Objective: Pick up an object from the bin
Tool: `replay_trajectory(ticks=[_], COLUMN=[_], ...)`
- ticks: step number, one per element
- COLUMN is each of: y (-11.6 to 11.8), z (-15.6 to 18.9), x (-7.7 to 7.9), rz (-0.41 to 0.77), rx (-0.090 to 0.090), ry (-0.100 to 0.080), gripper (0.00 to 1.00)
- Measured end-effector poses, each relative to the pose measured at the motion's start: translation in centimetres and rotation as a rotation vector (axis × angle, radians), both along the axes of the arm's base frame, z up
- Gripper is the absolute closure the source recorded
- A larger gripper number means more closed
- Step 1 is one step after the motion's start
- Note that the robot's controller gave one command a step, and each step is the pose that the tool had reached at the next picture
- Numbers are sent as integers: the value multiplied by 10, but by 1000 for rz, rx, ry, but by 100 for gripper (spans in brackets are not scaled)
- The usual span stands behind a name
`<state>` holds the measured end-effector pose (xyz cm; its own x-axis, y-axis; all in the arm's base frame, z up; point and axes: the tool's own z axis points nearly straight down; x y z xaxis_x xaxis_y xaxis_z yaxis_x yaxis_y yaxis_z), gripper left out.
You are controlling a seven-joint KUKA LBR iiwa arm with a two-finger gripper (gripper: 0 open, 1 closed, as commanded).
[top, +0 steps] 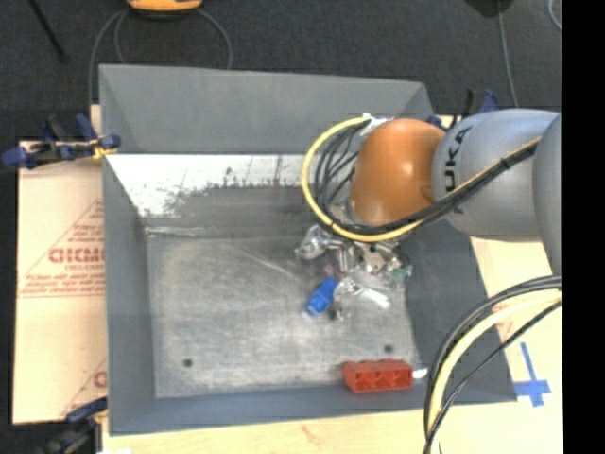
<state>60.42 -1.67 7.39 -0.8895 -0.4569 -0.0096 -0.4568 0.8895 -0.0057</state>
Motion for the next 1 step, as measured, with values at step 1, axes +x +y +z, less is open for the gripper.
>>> replay_trajectory(ticks=[1], y=[1], z=[2], x=[-13], rz=[364], rx=[-5], ry=[-7], gripper=[0])
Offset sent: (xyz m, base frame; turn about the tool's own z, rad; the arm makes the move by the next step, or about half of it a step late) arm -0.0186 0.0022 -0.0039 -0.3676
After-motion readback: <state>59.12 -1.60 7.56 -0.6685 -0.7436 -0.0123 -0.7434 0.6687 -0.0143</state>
